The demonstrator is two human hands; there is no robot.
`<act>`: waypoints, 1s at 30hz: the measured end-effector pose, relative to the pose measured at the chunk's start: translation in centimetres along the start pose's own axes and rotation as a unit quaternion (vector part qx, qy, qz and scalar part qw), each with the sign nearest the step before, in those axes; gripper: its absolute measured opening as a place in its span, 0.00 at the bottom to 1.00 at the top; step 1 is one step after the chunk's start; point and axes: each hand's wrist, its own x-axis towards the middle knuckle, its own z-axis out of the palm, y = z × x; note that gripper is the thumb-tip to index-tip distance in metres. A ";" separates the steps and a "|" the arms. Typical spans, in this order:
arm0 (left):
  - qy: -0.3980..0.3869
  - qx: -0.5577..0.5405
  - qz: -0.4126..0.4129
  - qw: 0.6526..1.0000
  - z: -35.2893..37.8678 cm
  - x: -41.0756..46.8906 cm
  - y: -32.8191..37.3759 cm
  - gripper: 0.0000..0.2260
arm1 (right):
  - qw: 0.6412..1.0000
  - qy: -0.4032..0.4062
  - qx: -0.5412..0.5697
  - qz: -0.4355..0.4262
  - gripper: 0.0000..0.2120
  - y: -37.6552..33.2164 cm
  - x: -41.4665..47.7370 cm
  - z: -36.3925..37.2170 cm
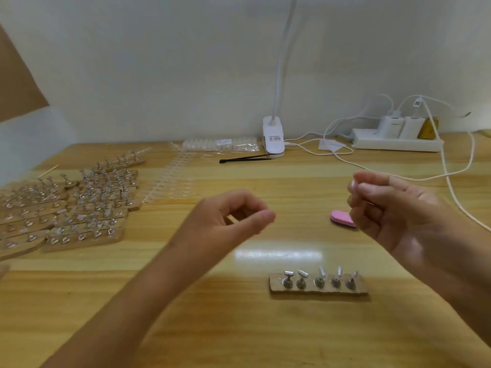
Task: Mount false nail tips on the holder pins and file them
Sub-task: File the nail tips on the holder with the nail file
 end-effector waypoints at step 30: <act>-0.087 0.158 0.028 0.983 2.0 -0.7 -0.1 0.06 | 0.898 -0.105 -0.386 -0.184 0.12 1.7 -2.1 2.1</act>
